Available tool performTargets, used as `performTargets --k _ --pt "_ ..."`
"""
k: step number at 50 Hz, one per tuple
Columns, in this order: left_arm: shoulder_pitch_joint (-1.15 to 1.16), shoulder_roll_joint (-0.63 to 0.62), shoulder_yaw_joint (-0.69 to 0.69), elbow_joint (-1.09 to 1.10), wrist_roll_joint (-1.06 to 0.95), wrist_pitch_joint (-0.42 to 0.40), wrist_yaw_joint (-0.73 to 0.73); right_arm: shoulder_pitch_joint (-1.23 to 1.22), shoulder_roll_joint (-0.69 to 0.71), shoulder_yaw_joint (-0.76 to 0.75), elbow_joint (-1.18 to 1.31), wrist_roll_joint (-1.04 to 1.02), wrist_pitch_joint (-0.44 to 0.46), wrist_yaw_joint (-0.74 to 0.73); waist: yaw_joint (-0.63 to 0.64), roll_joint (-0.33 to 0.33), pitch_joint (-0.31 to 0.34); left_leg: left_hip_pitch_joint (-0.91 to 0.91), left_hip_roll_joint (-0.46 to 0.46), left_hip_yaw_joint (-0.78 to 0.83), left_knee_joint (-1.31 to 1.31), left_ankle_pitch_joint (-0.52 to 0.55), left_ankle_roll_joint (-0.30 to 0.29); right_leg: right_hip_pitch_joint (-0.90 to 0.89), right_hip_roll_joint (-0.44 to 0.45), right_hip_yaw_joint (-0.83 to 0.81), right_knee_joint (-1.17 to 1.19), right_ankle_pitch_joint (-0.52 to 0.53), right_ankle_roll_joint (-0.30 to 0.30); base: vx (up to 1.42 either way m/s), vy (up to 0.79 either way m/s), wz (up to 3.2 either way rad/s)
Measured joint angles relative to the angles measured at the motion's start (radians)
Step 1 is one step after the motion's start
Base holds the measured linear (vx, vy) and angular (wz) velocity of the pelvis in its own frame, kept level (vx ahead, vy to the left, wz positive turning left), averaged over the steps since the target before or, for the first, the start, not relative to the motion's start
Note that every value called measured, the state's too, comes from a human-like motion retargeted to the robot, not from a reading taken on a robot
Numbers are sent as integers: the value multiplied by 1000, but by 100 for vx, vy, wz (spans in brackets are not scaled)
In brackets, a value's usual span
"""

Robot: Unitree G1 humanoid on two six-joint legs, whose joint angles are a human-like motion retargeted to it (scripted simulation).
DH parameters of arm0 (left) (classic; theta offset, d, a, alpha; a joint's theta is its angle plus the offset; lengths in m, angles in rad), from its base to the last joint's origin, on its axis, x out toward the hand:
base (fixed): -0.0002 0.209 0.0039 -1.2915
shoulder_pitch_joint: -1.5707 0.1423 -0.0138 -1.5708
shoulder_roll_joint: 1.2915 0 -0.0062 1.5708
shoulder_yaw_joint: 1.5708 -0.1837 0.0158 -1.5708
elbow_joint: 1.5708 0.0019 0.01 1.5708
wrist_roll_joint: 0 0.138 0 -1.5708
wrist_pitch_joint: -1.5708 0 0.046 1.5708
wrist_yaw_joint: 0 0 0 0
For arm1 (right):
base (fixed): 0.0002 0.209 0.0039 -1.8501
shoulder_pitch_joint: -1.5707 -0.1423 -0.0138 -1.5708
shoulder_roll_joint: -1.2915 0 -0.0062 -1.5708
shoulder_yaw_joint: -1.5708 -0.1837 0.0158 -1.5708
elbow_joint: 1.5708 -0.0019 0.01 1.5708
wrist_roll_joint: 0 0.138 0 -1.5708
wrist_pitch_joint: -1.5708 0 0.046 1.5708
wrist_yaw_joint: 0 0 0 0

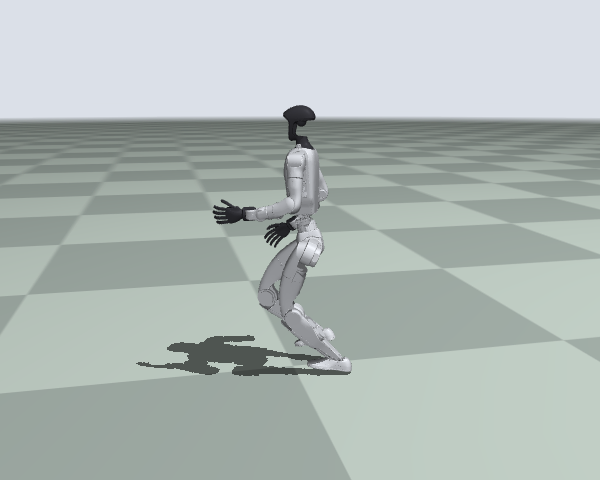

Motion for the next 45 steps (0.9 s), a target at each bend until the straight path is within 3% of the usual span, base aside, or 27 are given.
performTargets --k 4,7,10,13,15,17,20,22,25,28,30,33,35,38,40,42,45 --pt "-100 20 -28 -84 -10 -65 -44 148 -52 -61 -17 75 -9 34 16 202 22 224 247 -54 22 134 -188 -8 269 -132 -437 -27 6 13 -9 -101" --pt "-90 37 -63 -133 14 -87 -78 202 -52 -103 -56 105 -10 32 41 275 20 268 356 -78 147 323 -279 13 400 -164 -612 -10 1 -1 -8 -44" --pt "-16 42 -94 -138 23 -62 -104 154 -38 -100 -92 103 -13 2 85 280 26 243 415 -70 387 382 -267 44 439 -173 -496 -55 -69 -7 -4 -11" --pt "100 44 -97 -69 33 6 -104 -29 -22 -60 -114 64 1 -56 183 273 49 86 530 -39 689 252 -165 99 490 -173 -421 -122 -159 -12 -5 -32" --pt "188 42 -79 -4 31 46 -105 -199 -18 -26 -122 28 7 -92 280 268 39 -114 609 -38 822 129 -84 144 545 -157 -480 -123 -181 -12 -4 -66" --pt "310 53 -49 23 4 62 -131 -336 -23 -3 -164 17 3 -103 345 233 21 -297 590 -38 794 53 -40 244 549 -120 -557 -123 -151 0 0 -2" --pt "500 103 5 19 -53 56 -184 -439 -44 15 -274 53 -8 -84 364 118 30 -423 425 25 524 20 -21 456 439 -64 -604 -112 -42 12 3 113" --pt "585 128 42 28 -74 42 -206 -450 -60 21 -343 73 -23 -56 351 25 33 -431 272 75 230 48 -44 573 328 -47 -626 -19 54 12 6 129" --pt "659 123 73 39 -97 37 -207 -410 -66 31 -395 76 -34 -17 323 -47 10 -418 108 81 -76 79 -65 642 226 -39 -566 139 156 2 7 70" --pt "646 96 75 36 -75 29 -172 -317 -43 45 -359 45 -27 -5 284 -61 19 -399 61 81 86 52 -15 638 160 -45 -340 207 173 -5 4 23" --pt "578 69 69 33 -46 24 -124 -232 -15 47 -294 9 -9 -16 234 -72 35 -364 30 81 207 0 44 575 83 -56 -137 193 146 -8 4 36" --pt "317 30 39 66 -18 30 -9 -136 32 29 -116 -30 6 -48 102 -105 30 -255 -50 62 138 0 77 304 -63 -18 74 62 58 -10 3 71" --pt "163 8 35 55 -44 26 29 -69 36 11 -26 -1 1 -40 34 -85 21 -107 -61 25 28 0 59 136 -84 12 67 -15 12 2 0 -19" --pt "36 9 25 -26 -72 -11 12 59 -5 -22 8 74 -12 -8 15 40 26 123 71 -19 -35 12 -53 36 65 -53 -186 -81 -12 13 -6 -103" --pt "-6 22 4 -84 -74 -48 -9 135 -27 -58 -5 109 -19 3 41 164 33 220 229 -37 1 81 -154 31 243 -129 -451 -86 -15 12 -10 -133" --pt "-8 34 -21 -127 -53 -70 -28 179 -32 -90 -34 124 -19 1 67 236 27 257 327 -57 88 202 -231 43 368 -158 -634 -68 -14 3 -10 -88" --pt "57 33 -51 -144 -48 -57 -55 157 -24 -95 -74 124 -12 -23 114 268 37 254 397 -69 328 327 -256 77 441 -174 -586 -79 -72 -6 -4 -45"
